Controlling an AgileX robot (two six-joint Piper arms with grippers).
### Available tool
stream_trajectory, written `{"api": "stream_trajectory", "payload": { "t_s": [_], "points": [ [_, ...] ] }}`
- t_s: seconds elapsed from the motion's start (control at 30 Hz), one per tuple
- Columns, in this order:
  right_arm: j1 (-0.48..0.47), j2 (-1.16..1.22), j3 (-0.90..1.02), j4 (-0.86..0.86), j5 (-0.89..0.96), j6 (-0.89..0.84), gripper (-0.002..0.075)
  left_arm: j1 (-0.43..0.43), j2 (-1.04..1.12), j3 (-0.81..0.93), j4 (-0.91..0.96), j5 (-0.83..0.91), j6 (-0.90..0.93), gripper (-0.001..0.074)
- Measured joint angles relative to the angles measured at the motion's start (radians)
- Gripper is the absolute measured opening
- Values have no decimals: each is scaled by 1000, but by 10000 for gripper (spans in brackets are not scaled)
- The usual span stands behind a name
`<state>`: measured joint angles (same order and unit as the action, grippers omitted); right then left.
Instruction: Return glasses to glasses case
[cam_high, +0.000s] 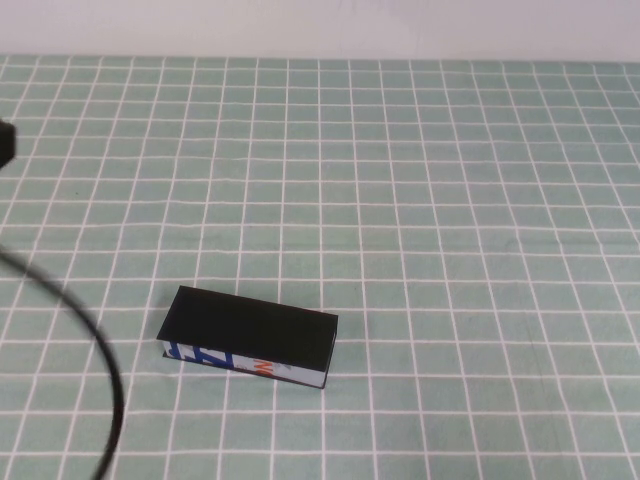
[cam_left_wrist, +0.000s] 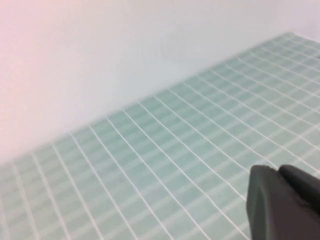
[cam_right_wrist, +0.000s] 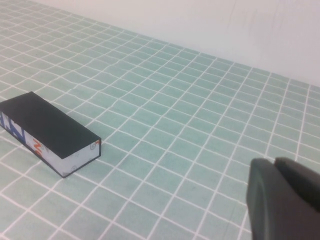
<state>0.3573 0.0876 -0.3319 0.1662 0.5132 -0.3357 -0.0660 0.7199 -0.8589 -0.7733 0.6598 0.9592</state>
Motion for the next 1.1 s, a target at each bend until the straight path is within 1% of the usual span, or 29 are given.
{"api": "stream_trajectory", "payload": {
  "t_s": [0.13, 0.23, 0.3, 0.5, 0.57, 0.63, 0.7, 0.9, 1.1],
  "points": [
    [0, 0, 0, 20, 0, 0, -12, -91, -142, 52, 161, -85, -174, -2],
    [0, 0, 0, 25, 0, 0, -12, -119, -240, 121, 284, -153, -348, -2],
    [0, 0, 0, 25, 0, 0, -12, -124, -298, 181, 404, -190, -507, -2],
    [0, 0, 0, 25, 0, 0, -12, -128, -522, 448, 888, -280, -1117, -2],
    [0, 0, 0, 28, 0, 0, -11, -128, -597, 531, 985, -285, -1243, -2],
    [0, 0, 0, 28, 0, 0, -12, -128, -666, 609, 1033, -287, -1286, -2],
    [0, 0, 0, 28, 0, 0, -12, -130, -718, 687, 1053, -293, -1288, -2],
    [0, -1, 0, 30, 0, 0, -12, -132, -731, 859, 1064, -281, -1276, -2],
    [0, -1, 0, 32, 2, 0, -12, -132, -732, 876, 1064, -265, -1284, -2]
  ]
}}
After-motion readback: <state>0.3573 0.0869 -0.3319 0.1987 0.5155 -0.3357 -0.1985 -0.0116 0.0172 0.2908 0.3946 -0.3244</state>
